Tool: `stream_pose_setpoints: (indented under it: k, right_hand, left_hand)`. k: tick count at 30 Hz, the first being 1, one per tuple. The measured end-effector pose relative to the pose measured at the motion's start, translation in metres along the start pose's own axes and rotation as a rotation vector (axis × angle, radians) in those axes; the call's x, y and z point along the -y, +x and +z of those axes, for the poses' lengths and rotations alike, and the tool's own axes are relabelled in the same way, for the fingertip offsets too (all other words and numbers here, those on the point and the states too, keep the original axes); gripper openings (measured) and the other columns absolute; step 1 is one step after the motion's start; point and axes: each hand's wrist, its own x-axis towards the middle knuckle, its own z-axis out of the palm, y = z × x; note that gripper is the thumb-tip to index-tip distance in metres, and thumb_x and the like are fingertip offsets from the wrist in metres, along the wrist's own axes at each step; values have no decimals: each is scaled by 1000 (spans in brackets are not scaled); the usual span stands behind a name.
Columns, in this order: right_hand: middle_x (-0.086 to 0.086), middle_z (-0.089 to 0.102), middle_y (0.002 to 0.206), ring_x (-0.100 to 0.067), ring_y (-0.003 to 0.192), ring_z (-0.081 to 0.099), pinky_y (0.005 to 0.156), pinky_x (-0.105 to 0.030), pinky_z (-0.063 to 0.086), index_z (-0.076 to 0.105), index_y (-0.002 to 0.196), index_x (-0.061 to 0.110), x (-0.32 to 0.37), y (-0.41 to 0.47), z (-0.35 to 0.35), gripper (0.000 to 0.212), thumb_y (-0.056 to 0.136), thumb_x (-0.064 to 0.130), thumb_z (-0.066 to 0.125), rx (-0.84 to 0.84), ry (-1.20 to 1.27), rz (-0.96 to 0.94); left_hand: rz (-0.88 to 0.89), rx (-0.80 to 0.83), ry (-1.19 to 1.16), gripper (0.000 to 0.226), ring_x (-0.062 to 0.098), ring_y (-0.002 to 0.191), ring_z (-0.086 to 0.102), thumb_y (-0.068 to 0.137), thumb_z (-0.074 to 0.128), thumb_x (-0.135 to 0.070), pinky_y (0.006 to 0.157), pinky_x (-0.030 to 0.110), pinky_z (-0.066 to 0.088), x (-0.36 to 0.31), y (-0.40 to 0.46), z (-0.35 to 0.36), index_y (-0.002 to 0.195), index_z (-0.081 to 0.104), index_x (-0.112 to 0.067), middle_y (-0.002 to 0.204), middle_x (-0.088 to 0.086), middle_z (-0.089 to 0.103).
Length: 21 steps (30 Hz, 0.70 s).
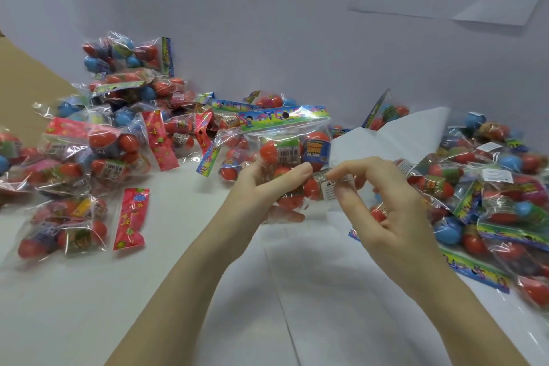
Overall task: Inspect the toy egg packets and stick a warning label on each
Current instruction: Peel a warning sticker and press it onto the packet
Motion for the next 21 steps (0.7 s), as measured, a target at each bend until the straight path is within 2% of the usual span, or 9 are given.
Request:
stream_pose_setpoints:
  k: [4,8,10,14,17,21]
  right_hand:
    - [27,50,81,1,84,45,74,-29,38,47,87,42,0,0,2,30,80,14,53,-27,-61,-46]
    - [27,49,82,-3,80,45,74,-31,40,52,89,34,-1,0,5,24,80,12,55,-80,-101,-63]
    - [27,48,82,-5,77,45,73,-33,41,53,89,31,-1,0,7,22,79,11,56,-104,-121,-60]
    - [24,51,80,-9,76,49,71,-37,45,56,94,31,-1,-1,8,23,79,14,59,-122,-150,-31]
    - [24,56,75,-8,76,56,67,-32,48,53,102,37,0,-2,8,29,81,23,68,-137,-94,108]
    - [14,61,83,-1,71,60,59,-17,45,52,100,41,-5,3,0,54,51,58,68,-152,109,442]
  left_hand:
    - [1,-14,43,32,8,61,65,66,69,-34,50,20,51,0,0,0,95,67,-22,71,-6,70]
    - [33,-35,58,47,7,61,65,56,83,-40,51,20,51,1,0,2,95,65,-21,70,-8,70]
    - [65,-49,63,47,7,63,66,55,81,-41,51,21,52,2,-1,2,94,64,-21,71,-8,70]
    - [147,-91,154,39,5,68,68,58,82,-30,51,20,51,5,-1,4,92,64,-26,75,-10,72]
    - [232,-133,180,33,6,71,68,61,84,-23,50,20,50,9,-1,8,88,65,-27,76,-9,73]
    - [235,-179,96,28,7,61,67,65,79,-4,46,18,48,8,0,7,77,65,-25,67,-7,72]
